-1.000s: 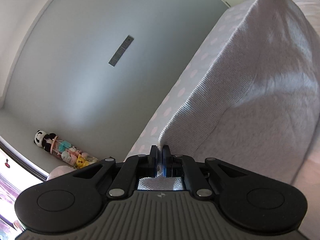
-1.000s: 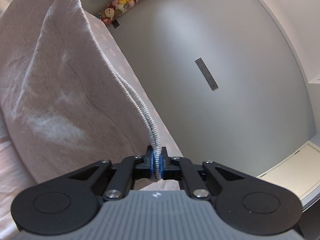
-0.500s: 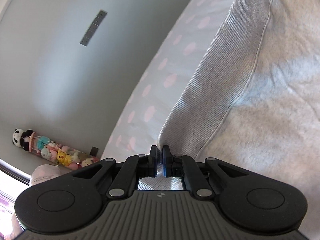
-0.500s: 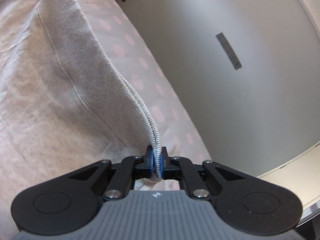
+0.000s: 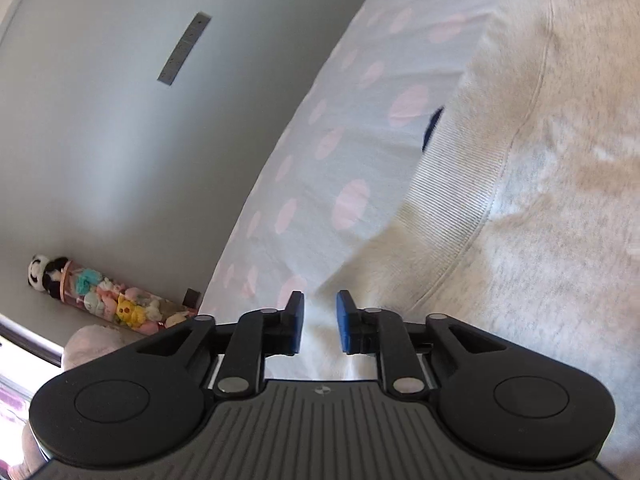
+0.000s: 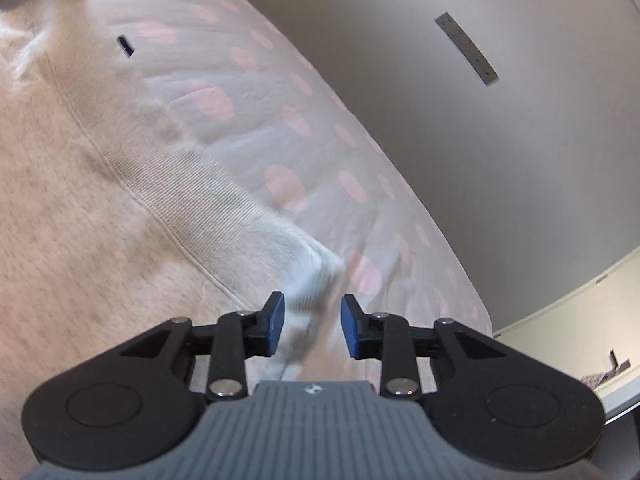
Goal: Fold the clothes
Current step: 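Release the folded sweatshirt with both grippers and pull them back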
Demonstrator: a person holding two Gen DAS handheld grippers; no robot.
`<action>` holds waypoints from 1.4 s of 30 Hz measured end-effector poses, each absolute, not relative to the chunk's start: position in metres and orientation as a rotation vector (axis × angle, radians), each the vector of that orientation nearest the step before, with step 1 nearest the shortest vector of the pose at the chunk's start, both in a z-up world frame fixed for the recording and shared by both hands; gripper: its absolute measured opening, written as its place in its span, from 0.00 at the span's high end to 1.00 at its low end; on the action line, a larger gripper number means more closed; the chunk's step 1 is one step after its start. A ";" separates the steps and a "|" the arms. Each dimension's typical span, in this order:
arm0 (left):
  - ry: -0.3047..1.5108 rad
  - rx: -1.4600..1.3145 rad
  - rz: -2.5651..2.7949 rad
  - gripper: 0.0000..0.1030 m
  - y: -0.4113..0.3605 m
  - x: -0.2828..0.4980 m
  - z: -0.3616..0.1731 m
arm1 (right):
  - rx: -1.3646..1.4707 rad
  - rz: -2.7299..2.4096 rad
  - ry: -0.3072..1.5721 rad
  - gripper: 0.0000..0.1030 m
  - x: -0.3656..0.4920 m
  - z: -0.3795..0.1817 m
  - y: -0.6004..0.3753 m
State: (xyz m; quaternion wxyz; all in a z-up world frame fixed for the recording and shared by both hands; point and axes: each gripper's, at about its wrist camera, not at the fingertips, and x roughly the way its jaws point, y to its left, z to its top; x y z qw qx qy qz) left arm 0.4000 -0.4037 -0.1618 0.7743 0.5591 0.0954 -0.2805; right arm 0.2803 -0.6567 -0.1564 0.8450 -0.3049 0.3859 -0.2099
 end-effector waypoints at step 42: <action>0.643 0.502 -0.552 0.58 -0.267 0.200 -0.187 | 0.188 -0.592 0.622 0.50 0.036 -0.230 -0.495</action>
